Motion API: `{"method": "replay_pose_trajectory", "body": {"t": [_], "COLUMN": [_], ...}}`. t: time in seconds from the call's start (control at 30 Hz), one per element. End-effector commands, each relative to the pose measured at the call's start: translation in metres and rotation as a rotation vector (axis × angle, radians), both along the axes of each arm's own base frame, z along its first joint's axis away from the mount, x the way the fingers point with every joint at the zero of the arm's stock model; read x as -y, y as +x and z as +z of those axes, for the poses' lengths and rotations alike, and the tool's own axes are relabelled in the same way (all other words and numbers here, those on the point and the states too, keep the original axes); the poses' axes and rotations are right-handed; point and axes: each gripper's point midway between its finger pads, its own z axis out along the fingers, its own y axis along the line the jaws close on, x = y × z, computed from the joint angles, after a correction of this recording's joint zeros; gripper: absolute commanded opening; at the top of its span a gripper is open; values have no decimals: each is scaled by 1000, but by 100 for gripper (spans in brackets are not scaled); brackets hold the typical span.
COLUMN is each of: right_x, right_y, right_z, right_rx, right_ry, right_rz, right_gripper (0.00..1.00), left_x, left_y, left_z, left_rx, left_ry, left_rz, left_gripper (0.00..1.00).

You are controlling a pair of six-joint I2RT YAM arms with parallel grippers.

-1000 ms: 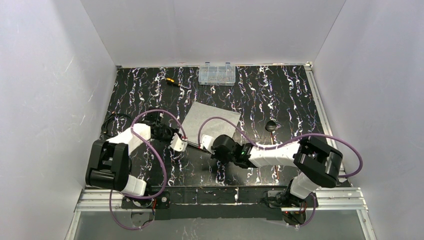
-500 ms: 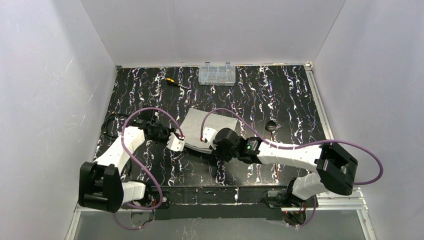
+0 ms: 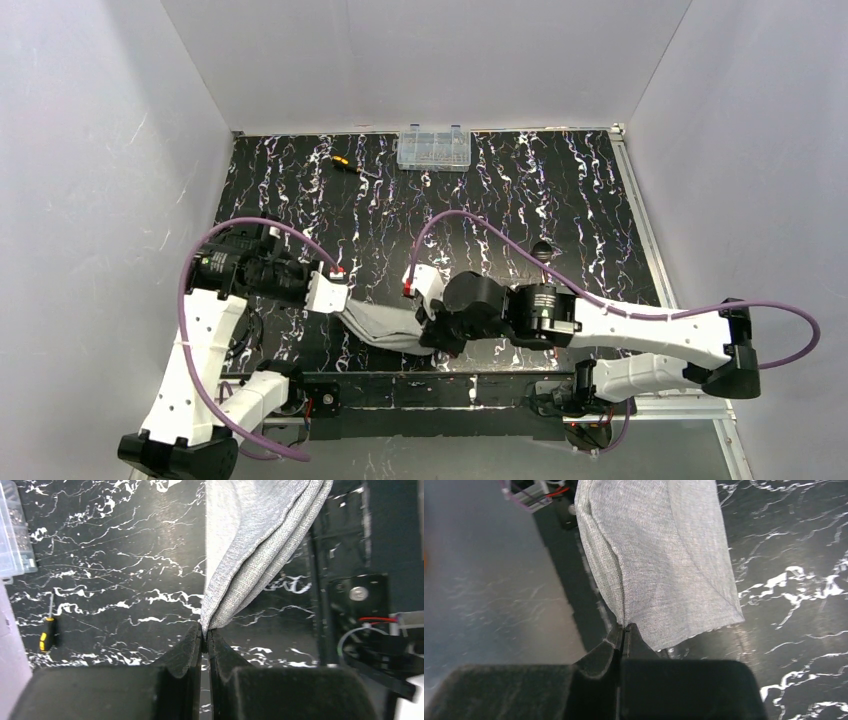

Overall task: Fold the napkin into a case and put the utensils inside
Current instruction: Turn over the upper triangle folded napkin at the center of the board.

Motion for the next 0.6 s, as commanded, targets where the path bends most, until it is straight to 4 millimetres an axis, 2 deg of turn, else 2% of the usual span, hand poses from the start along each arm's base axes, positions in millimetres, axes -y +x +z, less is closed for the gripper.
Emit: {"method": "replay_pose_trajectory", "body": {"t": [0.0,0.1,0.17,0.27,0.37,0.43,0.57], "right_x": [10,17,20,18,21,25,21], "right_y": [-27,-12,6,44,89,116,152], "right_z": [21,18,19,32,34,30,19], "right_rx": [-105,-45,20,50,22,14,5], "right_ry": [18,-11,-29,-13,13,16,27], "right_rz": [-29,-85,-145,-223,-280,-303,-304], "right_gripper": [1,1,1,1,1,1,1], "left_x": [-3,-4,-4,-5,-6,-6,-4], "left_y": [-71,-68,-50,-16,23,49,103], "left_z": [14,12,6,1,-6,-12,-21], "left_rx": [-309,-285,-251,-242,-204,-175,-156], "left_ry": [-15,-25,-25,-8,5,9,8], "left_rz": [59,100,147,237,320,363,459], "left_gripper": [0,0,0,0,0,0,0]}}
